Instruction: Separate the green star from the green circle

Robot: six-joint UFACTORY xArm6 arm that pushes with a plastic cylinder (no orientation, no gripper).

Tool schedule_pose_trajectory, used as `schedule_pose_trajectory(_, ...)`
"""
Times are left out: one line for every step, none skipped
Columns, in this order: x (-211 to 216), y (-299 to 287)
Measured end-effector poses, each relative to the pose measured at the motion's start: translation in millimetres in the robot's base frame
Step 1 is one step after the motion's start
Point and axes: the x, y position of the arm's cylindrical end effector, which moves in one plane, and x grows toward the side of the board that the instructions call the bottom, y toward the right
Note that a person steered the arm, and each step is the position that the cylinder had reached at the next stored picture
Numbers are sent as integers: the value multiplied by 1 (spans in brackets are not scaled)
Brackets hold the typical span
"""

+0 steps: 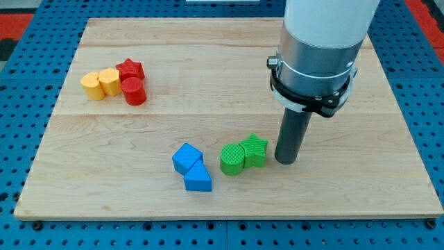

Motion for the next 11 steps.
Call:
schedule_pose_trajectory(5,0)
schedule_pose_trajectory(38,3)
schedule_pose_trajectory(54,-4)
schedule_pose_trajectory(52,-34)
schedule_pose_trajectory(41,-62)
schedule_pose_trajectory(23,-64)
schedule_pose_trajectory(0,-64)
schedule_pose_trajectory(-30,-73)
schedule_pose_trajectory(-54,-75)
schedule_pose_trajectory(-16,-42)
schedule_pose_trajectory(22,-17)
